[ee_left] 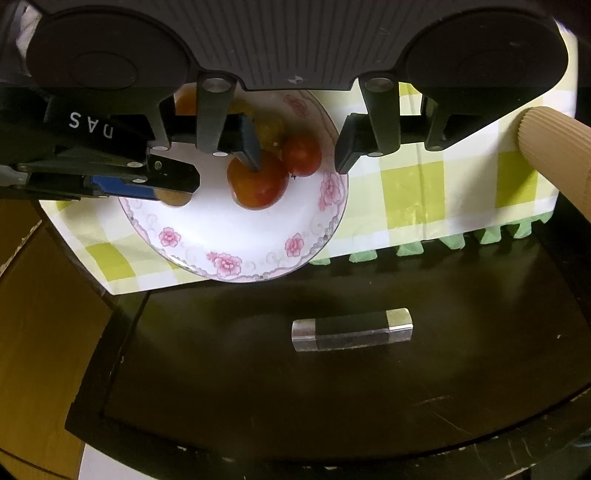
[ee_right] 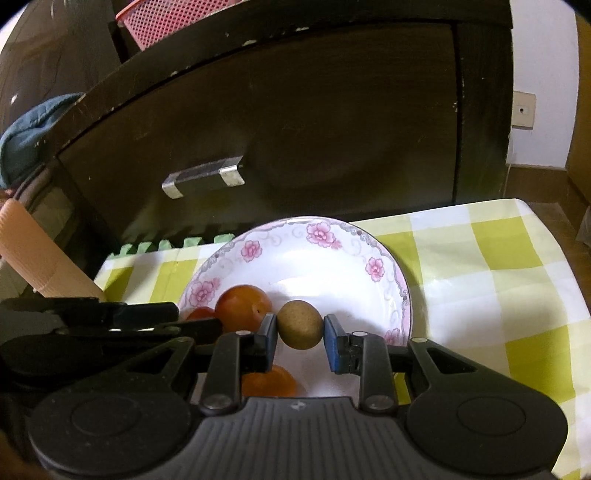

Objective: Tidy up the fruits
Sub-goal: 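Open both grippers to drop the red tomato and brown fruit into the plate, then lift both open grippers away from the plate toward the remaining fruits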

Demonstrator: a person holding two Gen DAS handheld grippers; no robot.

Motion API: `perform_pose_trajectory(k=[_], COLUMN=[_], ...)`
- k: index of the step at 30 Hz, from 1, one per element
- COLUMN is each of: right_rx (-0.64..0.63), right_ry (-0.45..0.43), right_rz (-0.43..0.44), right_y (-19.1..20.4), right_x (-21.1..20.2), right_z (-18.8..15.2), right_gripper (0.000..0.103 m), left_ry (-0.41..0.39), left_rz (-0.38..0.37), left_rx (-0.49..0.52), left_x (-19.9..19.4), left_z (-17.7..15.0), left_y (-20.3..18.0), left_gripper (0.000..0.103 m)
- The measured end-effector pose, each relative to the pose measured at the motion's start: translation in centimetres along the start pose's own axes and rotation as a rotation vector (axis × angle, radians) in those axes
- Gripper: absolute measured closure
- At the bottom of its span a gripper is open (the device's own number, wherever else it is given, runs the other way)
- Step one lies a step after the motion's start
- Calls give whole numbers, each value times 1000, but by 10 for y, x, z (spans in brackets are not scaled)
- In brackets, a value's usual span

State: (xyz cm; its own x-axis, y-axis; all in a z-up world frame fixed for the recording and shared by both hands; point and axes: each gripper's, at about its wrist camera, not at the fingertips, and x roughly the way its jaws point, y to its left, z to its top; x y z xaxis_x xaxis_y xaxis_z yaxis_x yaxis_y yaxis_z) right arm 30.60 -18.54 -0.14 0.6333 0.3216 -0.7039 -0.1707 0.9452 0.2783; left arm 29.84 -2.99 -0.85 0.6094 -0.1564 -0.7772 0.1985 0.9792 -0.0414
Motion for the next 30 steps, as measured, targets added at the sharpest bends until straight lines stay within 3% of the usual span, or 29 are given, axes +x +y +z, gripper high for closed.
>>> perform_pose_trajectory(k=[23, 25, 27, 28, 30], right_rx=[44, 46, 48, 52, 49], right_ry=[-42, -47, -52, -56, -58], right_rz=[4, 2, -1, 2, 16], right_y=[0, 2, 3, 4, 7], right_x=[-31, -36, -40, -43, -47], right_z=[2, 2, 2, 2, 2], right_gripper=[75, 75, 73, 67, 64], left_ry=[-33, -35, -42, -47, -53], left_rz=[-9, -12, -39, -42, -35], left_rx=[8, 11, 23, 35, 77], left_x=[-31, -35, -40, -43, -47], left_z=[0, -1, -3, -4, -6], left_y=[-10, -12, -16, -19, -28], left_gripper=[42, 39, 26, 26, 26])
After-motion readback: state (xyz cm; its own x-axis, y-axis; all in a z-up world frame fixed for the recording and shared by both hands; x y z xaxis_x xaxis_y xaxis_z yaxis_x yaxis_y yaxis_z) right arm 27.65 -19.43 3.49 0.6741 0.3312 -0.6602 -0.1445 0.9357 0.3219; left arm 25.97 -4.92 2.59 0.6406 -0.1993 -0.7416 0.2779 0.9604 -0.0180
